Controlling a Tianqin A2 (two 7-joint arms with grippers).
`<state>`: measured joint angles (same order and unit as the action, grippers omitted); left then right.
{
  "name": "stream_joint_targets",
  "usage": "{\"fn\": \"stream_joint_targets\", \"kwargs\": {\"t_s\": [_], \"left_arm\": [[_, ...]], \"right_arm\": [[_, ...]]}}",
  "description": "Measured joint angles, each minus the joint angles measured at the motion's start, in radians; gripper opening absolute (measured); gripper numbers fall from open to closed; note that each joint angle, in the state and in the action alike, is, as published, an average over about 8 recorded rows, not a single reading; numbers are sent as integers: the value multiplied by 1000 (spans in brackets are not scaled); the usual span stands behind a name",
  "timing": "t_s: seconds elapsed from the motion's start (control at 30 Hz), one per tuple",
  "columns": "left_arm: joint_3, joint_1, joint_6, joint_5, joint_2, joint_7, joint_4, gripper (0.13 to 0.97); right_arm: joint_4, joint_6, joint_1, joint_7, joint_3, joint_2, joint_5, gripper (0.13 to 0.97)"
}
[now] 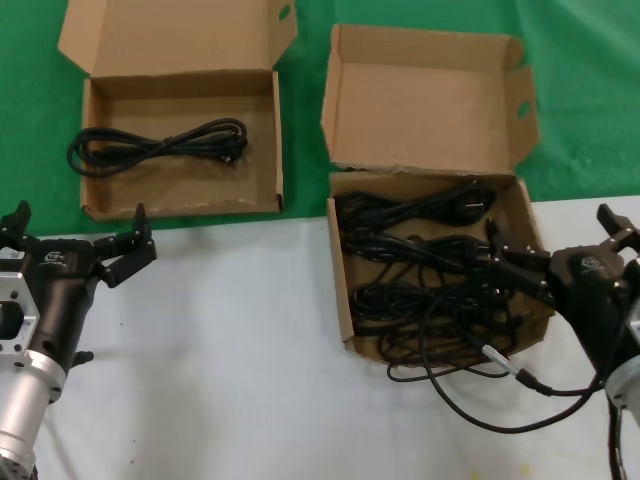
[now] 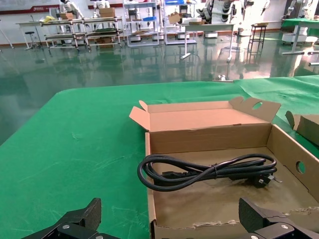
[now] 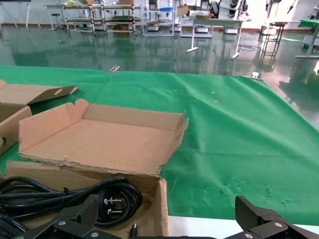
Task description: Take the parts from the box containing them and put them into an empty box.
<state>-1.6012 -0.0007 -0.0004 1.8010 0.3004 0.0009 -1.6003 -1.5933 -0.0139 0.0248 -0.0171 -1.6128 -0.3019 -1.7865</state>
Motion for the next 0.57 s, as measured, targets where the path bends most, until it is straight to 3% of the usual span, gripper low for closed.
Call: {"fn": "stream_joint_targets", "kwargs": {"t_s": [0.57], "left_arm": [[0, 0, 0, 0, 0, 0, 0, 966]], "right_arm": [[0, 0, 0, 0, 0, 0, 0, 966]]}}
